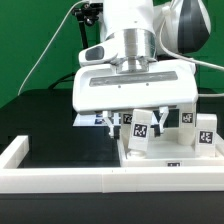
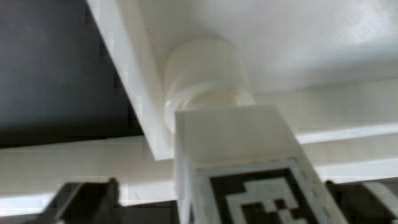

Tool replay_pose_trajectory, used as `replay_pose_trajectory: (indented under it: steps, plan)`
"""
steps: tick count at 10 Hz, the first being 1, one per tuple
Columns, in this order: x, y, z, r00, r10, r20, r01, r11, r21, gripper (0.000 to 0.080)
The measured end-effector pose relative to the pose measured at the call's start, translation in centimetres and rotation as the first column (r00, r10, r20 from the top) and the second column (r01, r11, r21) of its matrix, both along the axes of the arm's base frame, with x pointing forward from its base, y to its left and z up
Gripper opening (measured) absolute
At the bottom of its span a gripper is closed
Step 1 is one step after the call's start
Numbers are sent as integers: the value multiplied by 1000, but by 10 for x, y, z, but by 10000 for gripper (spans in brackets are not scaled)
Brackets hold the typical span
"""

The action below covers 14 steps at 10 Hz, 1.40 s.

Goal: Assemble square table

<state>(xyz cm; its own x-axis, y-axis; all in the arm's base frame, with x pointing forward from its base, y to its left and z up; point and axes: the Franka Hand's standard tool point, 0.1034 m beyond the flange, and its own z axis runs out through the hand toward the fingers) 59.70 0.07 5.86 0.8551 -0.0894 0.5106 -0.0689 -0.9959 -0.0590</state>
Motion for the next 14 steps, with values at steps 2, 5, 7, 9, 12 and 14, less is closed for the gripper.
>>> replay_pose_trajectory:
  steps: [2, 5, 7, 9, 12, 14]
  plan:
    - [0, 1, 12, 1000, 9, -25, -9, 1000, 13, 642]
    - [2, 3, 33, 999, 22, -26, -21, 1000, 19, 649]
    - [1, 3, 30, 999, 21, -28, -20, 1000, 18, 649]
    - [-1, 3, 27, 999, 23, -42, -22, 1000, 23, 649]
    - [-3, 6, 28, 997, 33, -72, -30, 999, 35, 649]
    - [-7, 16, 27, 972, 70, -227, -45, 993, 113, 649]
